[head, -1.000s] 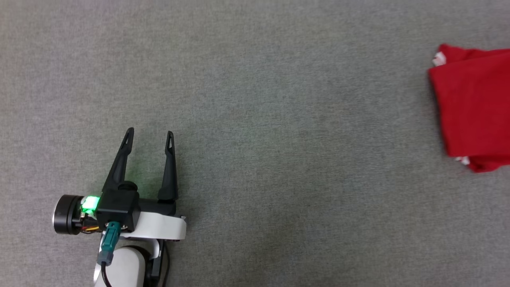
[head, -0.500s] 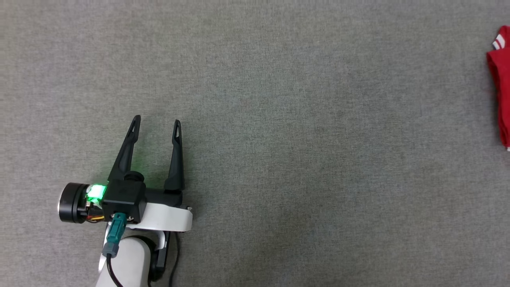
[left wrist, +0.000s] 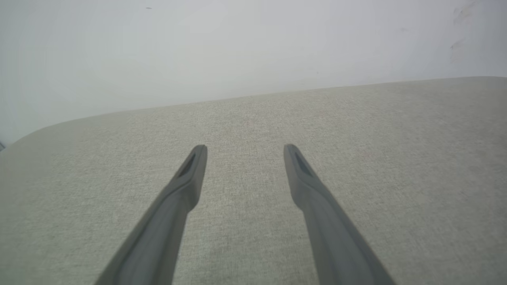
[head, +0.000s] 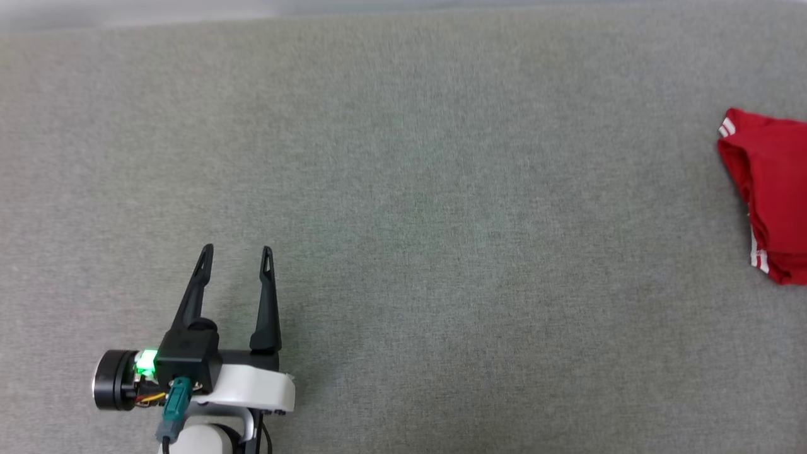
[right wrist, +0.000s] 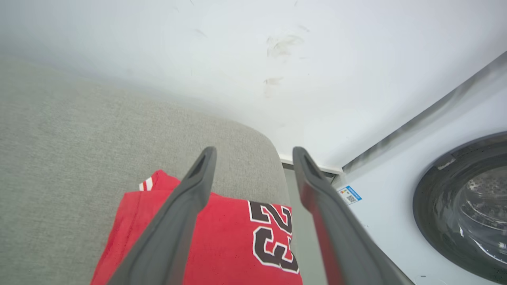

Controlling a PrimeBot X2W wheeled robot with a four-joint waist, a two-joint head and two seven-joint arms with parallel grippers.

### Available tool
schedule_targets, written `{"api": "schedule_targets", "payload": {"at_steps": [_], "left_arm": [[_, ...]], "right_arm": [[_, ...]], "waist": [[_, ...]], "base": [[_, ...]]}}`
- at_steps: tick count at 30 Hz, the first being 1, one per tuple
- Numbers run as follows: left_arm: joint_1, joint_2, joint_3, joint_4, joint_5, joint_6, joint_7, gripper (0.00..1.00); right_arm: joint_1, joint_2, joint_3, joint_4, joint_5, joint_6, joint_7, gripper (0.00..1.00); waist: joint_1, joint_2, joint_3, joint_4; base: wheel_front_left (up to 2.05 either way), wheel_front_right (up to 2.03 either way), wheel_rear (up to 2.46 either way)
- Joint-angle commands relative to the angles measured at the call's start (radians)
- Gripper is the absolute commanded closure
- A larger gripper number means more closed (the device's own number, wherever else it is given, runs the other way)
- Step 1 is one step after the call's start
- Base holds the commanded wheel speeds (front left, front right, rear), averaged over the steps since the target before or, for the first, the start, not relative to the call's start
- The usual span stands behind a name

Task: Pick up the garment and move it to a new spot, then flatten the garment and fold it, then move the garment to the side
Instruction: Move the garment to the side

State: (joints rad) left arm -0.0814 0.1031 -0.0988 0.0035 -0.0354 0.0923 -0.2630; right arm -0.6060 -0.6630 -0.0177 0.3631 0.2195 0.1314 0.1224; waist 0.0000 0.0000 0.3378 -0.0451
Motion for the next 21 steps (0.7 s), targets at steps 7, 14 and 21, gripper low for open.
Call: {"api": "schedule_targets", "payload": {"at_steps": [7, 14, 21], "left_arm": [[0.047, -0.004, 0.017, 0.012, -0.012, -0.009, -0.002, 0.00], [0.082, -0.011, 0.025, 0.033, -0.019, -0.020, -0.002, 0.00], [0.113, -0.019, 0.032, 0.052, -0.019, -0.023, -0.002, 0.00]], "right_arm": [[0.117, 0.158, -0.046, -0.189, -0.060, -0.002, -0.174, 0.00], [0.263, 0.326, -0.040, -0.324, -0.103, -0.002, -0.293, 0.00], [0.427, 0.438, 0.000, -0.354, -0.104, -0.002, -0.327, 0.00]], "waist": [[0.0000, 0.0000, -0.104, 0.037], [0.0000, 0.0000, -0.174, 0.072], [0.0000, 0.0000, -0.230, 0.081]], "base": [[0.00, 0.00, 0.00], [0.00, 0.00, 0.00], [0.00, 0.00, 0.00]]}}
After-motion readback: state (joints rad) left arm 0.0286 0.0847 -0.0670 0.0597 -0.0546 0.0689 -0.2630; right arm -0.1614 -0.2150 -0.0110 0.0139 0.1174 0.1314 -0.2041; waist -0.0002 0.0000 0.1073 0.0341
